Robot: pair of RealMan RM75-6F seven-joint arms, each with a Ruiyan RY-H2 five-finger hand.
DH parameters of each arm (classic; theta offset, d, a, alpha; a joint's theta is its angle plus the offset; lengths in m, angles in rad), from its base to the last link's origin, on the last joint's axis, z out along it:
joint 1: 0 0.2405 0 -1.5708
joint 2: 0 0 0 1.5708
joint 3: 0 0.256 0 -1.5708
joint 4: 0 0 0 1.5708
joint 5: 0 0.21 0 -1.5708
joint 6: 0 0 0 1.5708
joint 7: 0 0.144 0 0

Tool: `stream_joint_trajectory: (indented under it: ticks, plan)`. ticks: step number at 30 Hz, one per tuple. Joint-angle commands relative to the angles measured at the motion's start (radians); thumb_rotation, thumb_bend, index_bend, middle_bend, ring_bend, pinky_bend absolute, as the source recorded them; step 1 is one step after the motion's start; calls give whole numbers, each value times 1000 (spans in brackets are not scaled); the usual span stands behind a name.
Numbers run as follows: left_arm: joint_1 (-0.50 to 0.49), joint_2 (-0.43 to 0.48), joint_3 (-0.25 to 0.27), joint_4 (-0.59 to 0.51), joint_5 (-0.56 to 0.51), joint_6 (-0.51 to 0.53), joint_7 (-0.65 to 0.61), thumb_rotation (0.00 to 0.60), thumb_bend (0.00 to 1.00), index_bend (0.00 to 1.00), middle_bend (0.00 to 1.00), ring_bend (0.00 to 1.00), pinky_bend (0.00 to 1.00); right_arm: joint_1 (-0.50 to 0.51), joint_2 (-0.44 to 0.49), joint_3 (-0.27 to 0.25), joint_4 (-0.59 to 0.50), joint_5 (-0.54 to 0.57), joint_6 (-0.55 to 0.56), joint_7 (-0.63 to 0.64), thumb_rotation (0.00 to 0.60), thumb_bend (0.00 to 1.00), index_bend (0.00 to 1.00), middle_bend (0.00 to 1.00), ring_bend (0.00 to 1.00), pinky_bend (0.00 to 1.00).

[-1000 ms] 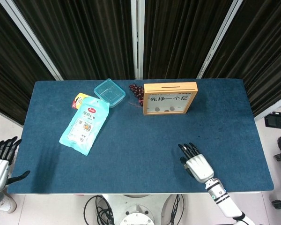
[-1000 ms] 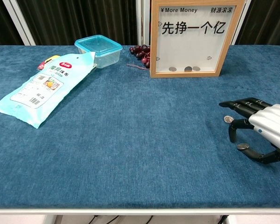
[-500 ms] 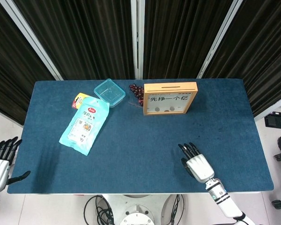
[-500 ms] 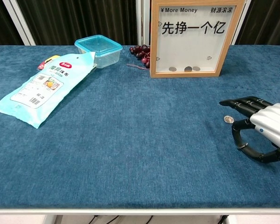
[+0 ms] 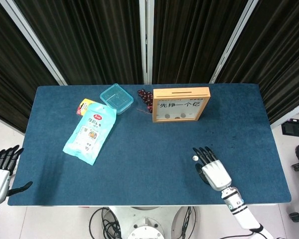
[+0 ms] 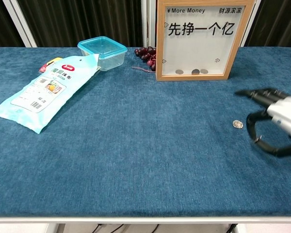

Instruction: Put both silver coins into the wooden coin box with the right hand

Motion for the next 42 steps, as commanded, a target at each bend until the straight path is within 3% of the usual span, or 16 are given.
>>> stream_joint_trajectory:
  ticks: [1,7,12,16,20,23,28,35,42]
  plan:
    - [-1,0,0,-1,1,0,0,600,36,0,0,0,0,5,64,50,-79,0,59,19,600,374,702,40,0,0]
    - [-5,0,0,-3,4,-4,3,600,37,0,0,0,0,34,207,188,-264,8,156,-21,600,376,712,43,0,0]
    - [-8,6,0,-14,5,-8,9,600,37,0,0,0,0,103,309,336,-403,99,114,-63,600,380,732,67,0,0]
    - [-9,13,2,-24,8,-7,14,600,37,0,0,0,0,181,376,445,-484,258,-6,-121,600,385,747,86,0,0]
    - [-10,16,4,-35,16,-4,25,600,37,0,0,0,0,286,429,542,-520,517,-174,-203,600,387,763,80,0,0]
    - [-10,15,3,-36,16,-1,25,600,36,0,0,0,0,368,449,585,-509,707,-259,-274,600,389,784,78,0,0]
    - [-16,9,2,-30,23,-1,25,600,37,0,0,0,0,501,458,606,-485,1005,-324,-393,600,417,794,83,0,0]
    - [-13,5,2,-15,19,4,6,600,36,0,0,0,0,658,456,560,-455,1338,-332,-538,600,440,806,90,0,0]
    - [-12,5,4,-3,14,-2,-10,600,37,0,0,0,0,755,417,526,-377,1502,-360,-556,600,443,811,83,0,0]
